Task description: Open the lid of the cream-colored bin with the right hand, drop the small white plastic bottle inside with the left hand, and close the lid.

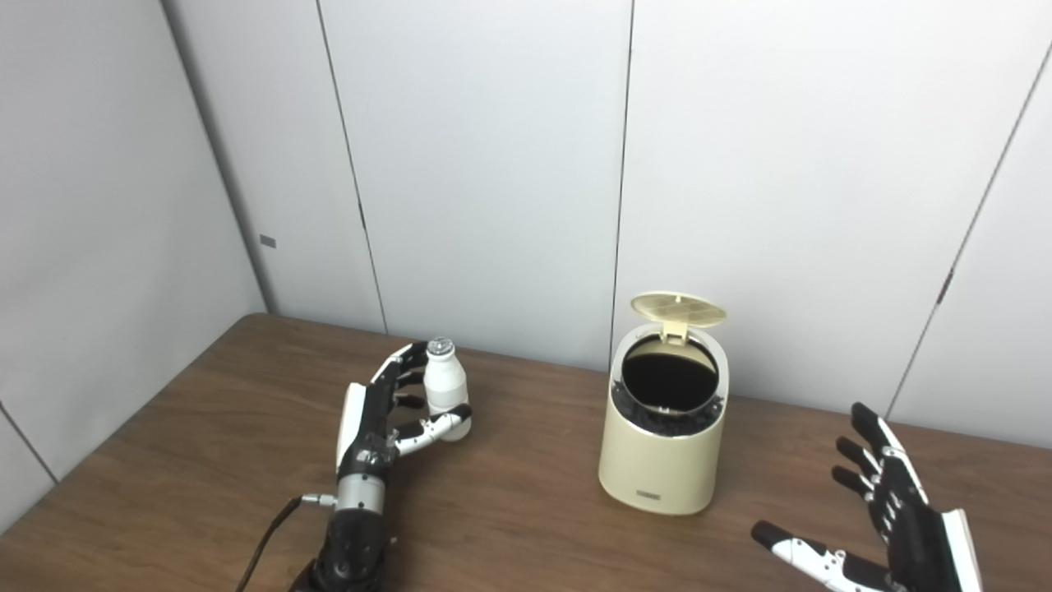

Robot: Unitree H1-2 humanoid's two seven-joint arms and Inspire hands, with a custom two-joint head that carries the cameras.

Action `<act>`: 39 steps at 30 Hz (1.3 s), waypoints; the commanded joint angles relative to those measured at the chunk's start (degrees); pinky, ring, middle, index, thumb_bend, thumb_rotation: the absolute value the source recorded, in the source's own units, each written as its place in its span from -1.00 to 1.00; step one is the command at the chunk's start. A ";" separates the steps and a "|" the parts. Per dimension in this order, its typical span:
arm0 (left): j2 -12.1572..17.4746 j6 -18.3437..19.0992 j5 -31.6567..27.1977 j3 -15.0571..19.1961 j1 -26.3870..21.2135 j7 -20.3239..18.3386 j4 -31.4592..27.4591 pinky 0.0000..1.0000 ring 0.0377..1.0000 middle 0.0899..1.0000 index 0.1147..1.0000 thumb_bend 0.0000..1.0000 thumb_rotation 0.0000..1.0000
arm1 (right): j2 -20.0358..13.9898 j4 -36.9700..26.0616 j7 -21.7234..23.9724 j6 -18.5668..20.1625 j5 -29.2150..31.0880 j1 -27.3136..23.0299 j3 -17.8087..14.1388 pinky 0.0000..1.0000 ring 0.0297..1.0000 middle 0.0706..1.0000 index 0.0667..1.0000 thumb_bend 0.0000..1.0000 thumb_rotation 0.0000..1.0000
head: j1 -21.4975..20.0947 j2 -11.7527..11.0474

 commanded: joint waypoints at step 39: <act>0.09 -5.79 0.63 -3.82 0.38 0.68 -5.70 -0.34 -0.21 -0.15 -0.14 0.01 -1.00 | 0.88 5.04 -2.24 -7.05 -2.76 -2.12 0.93 0.48 0.66 0.79 0.78 0.47 -1.00 | -7.08 -1.38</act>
